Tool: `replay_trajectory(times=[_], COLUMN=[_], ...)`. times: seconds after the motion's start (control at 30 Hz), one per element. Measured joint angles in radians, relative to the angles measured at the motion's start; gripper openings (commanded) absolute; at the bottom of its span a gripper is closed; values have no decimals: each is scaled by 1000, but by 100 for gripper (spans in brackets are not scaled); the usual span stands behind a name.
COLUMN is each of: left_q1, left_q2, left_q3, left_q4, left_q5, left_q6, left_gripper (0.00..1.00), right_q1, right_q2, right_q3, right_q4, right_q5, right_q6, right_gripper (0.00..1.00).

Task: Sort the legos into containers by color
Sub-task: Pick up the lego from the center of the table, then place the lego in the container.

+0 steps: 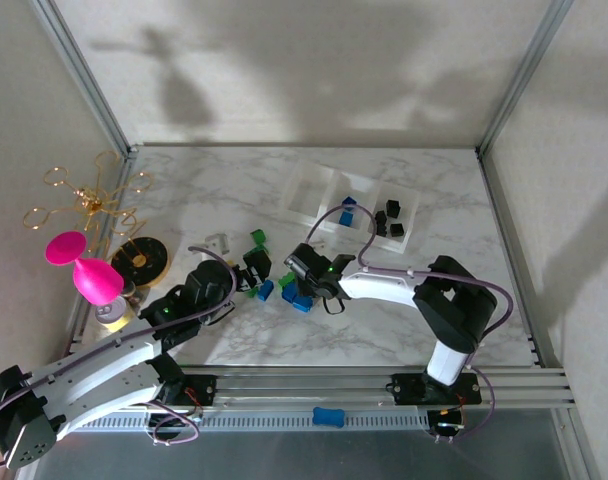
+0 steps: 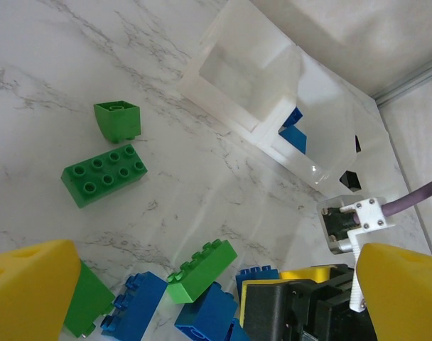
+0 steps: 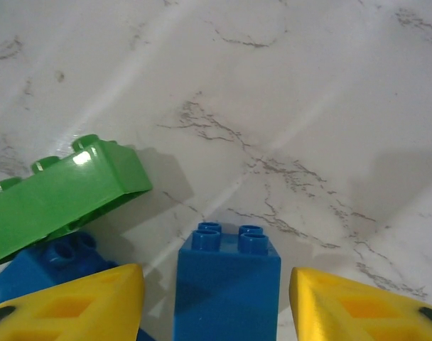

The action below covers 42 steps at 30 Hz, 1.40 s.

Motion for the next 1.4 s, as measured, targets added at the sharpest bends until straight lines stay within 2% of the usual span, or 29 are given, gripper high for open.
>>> replay_trajectory(times=[0.43, 0.87, 1.07, 1.4], left_q1=[0, 0, 0, 0], left_q2=[14, 37, 75, 180], left_q3=[0, 5, 42, 100], left_q4=[1, 4, 17, 92], left_q5=[0, 1, 1, 6], left_q6=[0, 3, 20, 50], left_gripper=[100, 100, 100, 99], right_q1=[0, -19, -104, -355], right_q2=[10, -30, -51, -7], right_q3=[0, 11, 81, 240], right_q4=[5, -4, -9, 27], right_q5=[9, 7, 26, 35], right_q6=[0, -24, -86, -196], right_gripper=[34, 32, 33, 33])
